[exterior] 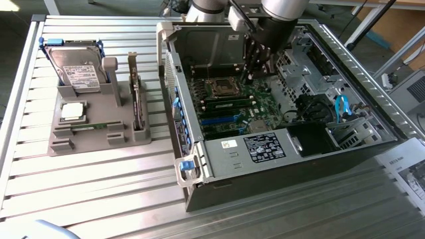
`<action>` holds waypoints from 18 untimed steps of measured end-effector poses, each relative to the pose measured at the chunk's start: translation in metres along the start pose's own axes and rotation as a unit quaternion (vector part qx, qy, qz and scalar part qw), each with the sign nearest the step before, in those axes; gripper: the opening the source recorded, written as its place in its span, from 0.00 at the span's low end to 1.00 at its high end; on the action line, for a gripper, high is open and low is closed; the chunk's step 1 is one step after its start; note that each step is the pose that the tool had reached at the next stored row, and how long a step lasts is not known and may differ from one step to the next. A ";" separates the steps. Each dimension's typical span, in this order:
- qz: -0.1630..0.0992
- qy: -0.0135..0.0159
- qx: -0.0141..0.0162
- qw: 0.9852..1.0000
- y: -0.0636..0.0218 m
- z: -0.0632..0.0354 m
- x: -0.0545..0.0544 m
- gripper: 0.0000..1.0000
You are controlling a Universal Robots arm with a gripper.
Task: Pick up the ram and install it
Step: 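Insert the ram into the slot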
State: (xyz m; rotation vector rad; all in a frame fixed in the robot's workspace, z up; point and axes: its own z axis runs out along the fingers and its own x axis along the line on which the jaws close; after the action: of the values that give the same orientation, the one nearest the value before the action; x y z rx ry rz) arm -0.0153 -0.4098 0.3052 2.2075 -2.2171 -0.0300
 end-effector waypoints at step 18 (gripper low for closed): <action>0.000 0.000 0.000 1.000 -0.0001 -0.0136 0.000 0.19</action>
State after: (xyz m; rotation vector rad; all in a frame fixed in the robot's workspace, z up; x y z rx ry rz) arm -0.0148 -0.4098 0.3187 2.2074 -2.2171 -0.0301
